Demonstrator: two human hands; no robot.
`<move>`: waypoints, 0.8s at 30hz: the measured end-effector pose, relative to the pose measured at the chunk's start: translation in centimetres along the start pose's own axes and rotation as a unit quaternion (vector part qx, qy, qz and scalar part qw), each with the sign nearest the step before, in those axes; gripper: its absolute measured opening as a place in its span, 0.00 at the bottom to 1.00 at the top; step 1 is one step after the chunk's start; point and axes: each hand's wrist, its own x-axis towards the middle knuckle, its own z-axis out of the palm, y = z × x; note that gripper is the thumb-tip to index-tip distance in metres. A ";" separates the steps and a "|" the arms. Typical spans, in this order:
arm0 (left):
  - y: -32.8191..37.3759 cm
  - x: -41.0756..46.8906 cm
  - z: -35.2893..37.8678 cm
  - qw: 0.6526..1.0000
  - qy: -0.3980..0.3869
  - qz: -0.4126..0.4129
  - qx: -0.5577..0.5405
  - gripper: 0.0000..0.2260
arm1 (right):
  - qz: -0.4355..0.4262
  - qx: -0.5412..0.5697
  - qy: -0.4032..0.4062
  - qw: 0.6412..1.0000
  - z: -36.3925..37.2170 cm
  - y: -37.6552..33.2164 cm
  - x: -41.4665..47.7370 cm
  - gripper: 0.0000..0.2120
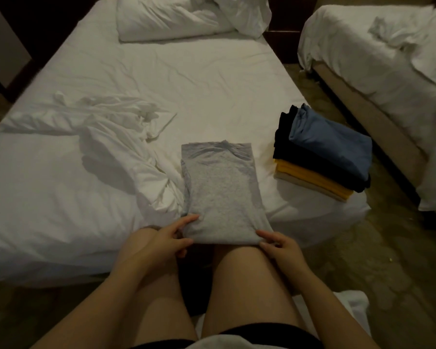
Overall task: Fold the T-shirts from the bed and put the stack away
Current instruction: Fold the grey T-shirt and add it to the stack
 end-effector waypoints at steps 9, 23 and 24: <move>-4.8 2.6 1.0 0.957 0.108 -0.012 -0.269 0.18 | -0.007 0.019 0.016 1.000 0.7 -0.2 -0.4 0.20; -6.1 3.2 2.6 0.949 0.140 -0.035 -0.280 0.18 | 0.003 0.078 0.034 0.996 1.3 -0.2 0.0 0.16; -6.1 3.1 2.4 0.948 0.135 -0.038 -0.284 0.19 | 0.004 0.074 0.030 0.997 1.2 -0.1 0.0 0.16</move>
